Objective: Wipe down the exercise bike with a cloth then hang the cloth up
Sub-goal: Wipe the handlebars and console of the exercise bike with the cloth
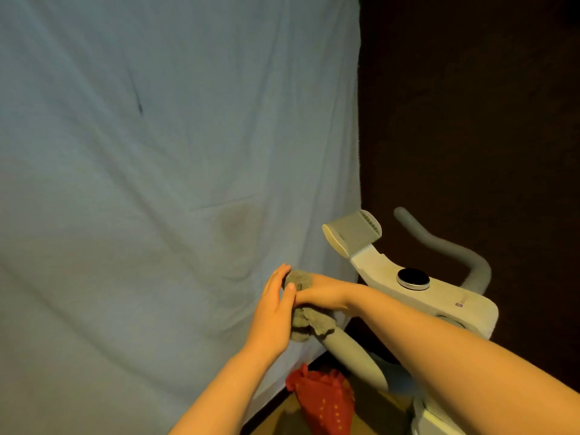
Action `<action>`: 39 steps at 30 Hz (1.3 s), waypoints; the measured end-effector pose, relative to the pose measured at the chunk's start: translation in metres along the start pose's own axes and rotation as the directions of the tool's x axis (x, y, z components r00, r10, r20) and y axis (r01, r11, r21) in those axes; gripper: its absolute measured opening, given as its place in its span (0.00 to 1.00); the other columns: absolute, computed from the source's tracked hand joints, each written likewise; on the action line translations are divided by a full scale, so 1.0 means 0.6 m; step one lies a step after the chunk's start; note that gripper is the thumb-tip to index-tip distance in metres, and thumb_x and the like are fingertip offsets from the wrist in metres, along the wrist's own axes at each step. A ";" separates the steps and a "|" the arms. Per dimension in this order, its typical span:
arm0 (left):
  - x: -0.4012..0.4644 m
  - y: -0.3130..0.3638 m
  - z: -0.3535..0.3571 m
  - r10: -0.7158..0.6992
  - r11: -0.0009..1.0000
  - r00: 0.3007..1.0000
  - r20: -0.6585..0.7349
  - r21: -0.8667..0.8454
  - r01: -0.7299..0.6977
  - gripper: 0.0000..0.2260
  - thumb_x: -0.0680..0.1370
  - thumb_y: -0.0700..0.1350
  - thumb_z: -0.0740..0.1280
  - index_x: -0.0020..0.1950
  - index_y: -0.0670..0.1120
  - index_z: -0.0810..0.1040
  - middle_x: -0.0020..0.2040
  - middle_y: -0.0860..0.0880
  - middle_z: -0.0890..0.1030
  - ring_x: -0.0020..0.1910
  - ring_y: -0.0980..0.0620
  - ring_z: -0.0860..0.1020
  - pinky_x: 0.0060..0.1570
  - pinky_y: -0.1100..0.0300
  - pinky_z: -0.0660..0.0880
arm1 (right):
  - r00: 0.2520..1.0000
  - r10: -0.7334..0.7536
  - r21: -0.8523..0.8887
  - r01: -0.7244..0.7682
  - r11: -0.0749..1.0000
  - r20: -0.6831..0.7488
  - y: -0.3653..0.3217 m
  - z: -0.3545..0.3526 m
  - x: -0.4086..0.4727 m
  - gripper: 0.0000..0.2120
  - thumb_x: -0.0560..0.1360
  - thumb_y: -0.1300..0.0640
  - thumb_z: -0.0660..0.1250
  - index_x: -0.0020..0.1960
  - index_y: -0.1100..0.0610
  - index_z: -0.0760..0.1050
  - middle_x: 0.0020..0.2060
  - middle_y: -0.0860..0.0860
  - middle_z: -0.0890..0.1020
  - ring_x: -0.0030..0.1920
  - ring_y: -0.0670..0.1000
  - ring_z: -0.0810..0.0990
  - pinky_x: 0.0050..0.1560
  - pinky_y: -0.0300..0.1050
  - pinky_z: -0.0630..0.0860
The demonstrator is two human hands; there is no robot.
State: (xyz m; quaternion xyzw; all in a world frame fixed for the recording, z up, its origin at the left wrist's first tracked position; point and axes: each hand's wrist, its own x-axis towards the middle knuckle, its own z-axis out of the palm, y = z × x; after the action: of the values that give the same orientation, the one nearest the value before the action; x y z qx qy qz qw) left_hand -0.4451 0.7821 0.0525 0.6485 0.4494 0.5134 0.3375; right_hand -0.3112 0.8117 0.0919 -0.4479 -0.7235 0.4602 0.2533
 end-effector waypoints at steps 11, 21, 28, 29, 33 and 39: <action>0.018 0.006 -0.001 -0.013 1.000 0.997 -0.079 0.003 0.013 0.11 0.83 0.43 0.57 0.60 0.54 0.75 0.59 0.54 0.77 0.58 0.56 0.76 0.60 0.54 0.73 | 0.993 0.112 -0.320 -0.119 0.940 -0.040 -0.028 0.001 0.016 0.09 0.68 0.58 0.75 0.44 0.50 0.77 0.44 0.48 0.82 0.46 0.49 0.80 0.52 0.44 0.78; 0.026 -0.019 -0.026 0.087 0.994 0.995 0.040 -0.073 -0.083 0.13 0.84 0.41 0.54 0.61 0.53 0.75 0.61 0.58 0.75 0.61 0.66 0.72 0.57 0.77 0.66 | 0.936 0.146 -0.475 -0.292 0.830 -0.319 0.016 0.027 -0.002 0.38 0.54 0.37 0.78 0.58 0.50 0.72 0.52 0.46 0.80 0.54 0.52 0.80 0.52 0.50 0.77; 0.027 -0.026 -0.018 0.162 0.987 0.986 -0.022 0.011 -0.162 0.17 0.79 0.56 0.50 0.60 0.57 0.75 0.59 0.60 0.75 0.58 0.67 0.73 0.54 0.75 0.66 | 0.970 0.116 0.093 -0.098 0.991 -0.215 0.027 0.028 -0.015 0.26 0.63 0.59 0.81 0.59 0.49 0.79 0.55 0.46 0.84 0.58 0.48 0.81 0.63 0.50 0.76; 0.029 -0.026 -0.018 0.173 0.985 0.984 -0.031 0.019 -0.173 0.19 0.79 0.56 0.50 0.61 0.54 0.76 0.58 0.58 0.75 0.57 0.64 0.74 0.53 0.74 0.67 | 0.981 0.139 0.076 -0.129 0.989 -0.139 0.017 0.022 -0.015 0.26 0.64 0.59 0.80 0.60 0.50 0.78 0.56 0.47 0.83 0.59 0.48 0.80 0.62 0.49 0.76; 0.032 -0.026 -0.011 0.214 0.977 0.975 -0.063 0.039 -0.212 0.22 0.79 0.55 0.50 0.59 0.48 0.78 0.54 0.55 0.76 0.55 0.54 0.76 0.50 0.65 0.70 | 0.929 0.139 0.027 -0.138 0.990 -0.344 -0.011 0.024 -0.006 0.23 0.64 0.61 0.80 0.57 0.55 0.77 0.50 0.48 0.83 0.52 0.47 0.81 0.52 0.41 0.78; 0.027 -0.035 -0.007 0.381 0.911 0.924 0.037 0.154 -0.382 0.24 0.79 0.58 0.47 0.59 0.52 0.79 0.64 0.59 0.73 0.70 0.60 0.64 0.75 0.54 0.52 | 0.743 0.014 -0.392 -0.368 0.843 -0.670 0.014 0.109 -0.080 0.37 0.67 0.42 0.75 0.70 0.46 0.62 0.59 0.46 0.74 0.56 0.51 0.77 0.53 0.52 0.76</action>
State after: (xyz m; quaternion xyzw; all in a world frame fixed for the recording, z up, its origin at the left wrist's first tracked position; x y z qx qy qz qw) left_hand -0.4527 0.8049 0.0407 0.7498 0.3526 0.5302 0.1797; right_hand -0.3362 0.7418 0.0574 -0.7019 -0.6336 0.0989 0.3100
